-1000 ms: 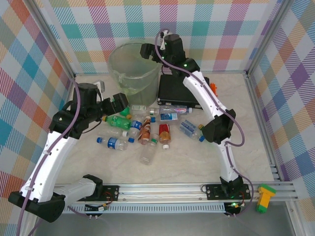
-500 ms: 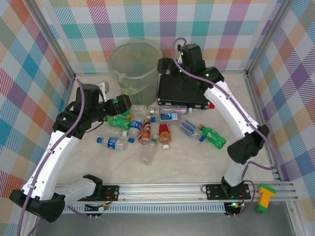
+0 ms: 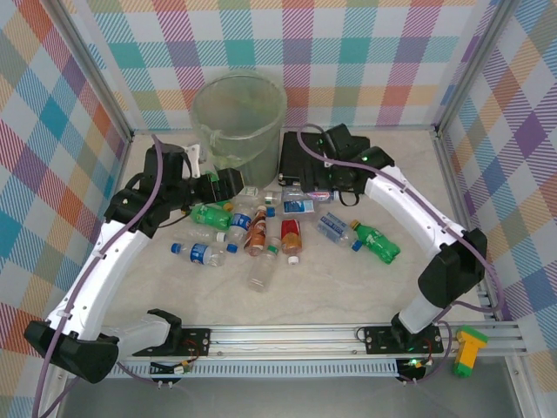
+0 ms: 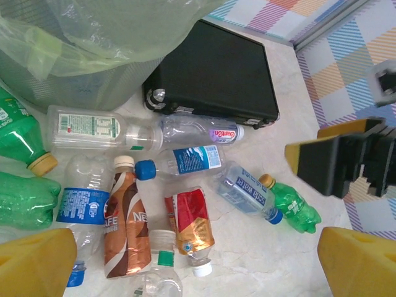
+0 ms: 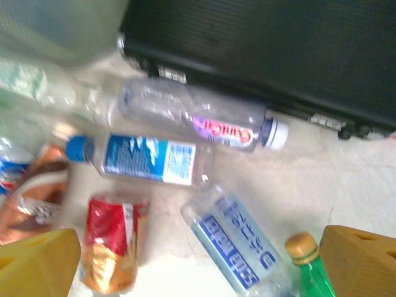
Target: Put the plastic bottles in the bin
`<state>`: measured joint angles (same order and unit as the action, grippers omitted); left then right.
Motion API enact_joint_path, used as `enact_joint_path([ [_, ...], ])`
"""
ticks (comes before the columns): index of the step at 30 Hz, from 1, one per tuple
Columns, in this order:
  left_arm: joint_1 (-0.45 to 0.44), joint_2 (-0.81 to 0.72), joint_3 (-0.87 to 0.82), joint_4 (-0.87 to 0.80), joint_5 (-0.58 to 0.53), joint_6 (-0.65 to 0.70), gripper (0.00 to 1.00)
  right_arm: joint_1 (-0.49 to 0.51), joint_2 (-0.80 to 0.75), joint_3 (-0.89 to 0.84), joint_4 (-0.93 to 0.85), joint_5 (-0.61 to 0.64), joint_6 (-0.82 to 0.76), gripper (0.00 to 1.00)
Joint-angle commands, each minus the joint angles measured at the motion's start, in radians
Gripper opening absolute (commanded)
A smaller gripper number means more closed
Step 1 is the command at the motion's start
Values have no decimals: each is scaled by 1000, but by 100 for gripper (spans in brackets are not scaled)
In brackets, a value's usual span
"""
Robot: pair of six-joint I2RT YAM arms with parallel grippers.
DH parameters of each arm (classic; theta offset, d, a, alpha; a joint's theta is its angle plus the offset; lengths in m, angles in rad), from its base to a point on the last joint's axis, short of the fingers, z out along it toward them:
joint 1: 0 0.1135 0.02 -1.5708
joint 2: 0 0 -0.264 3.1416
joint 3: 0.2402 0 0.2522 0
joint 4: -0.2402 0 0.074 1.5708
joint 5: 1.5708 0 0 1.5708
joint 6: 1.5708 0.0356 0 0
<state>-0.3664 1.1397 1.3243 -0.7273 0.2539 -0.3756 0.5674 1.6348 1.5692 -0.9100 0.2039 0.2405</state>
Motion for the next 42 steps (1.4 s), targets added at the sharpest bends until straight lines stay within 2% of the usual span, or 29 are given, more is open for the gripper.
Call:
enact_joint_path([
  [1,-11,-20,1,1,20,22,100,-8,68,-34,-85,-54,-86,99],
  [6,-9,-47,-14,-23,0,23,99,-9,166,-55,-94,-110,-124,97],
  [16,-9,-81,-20,-51,-25,24,100,-17,319,29,-150,-101,-200,92],
  [27,-9,-78,-22,-52,-31,23,100,-34,385,36,-147,-87,-244,92],
  [42,-9,-73,-13,-66,-38,35,99,-37,453,61,-157,-180,-208,70],
])
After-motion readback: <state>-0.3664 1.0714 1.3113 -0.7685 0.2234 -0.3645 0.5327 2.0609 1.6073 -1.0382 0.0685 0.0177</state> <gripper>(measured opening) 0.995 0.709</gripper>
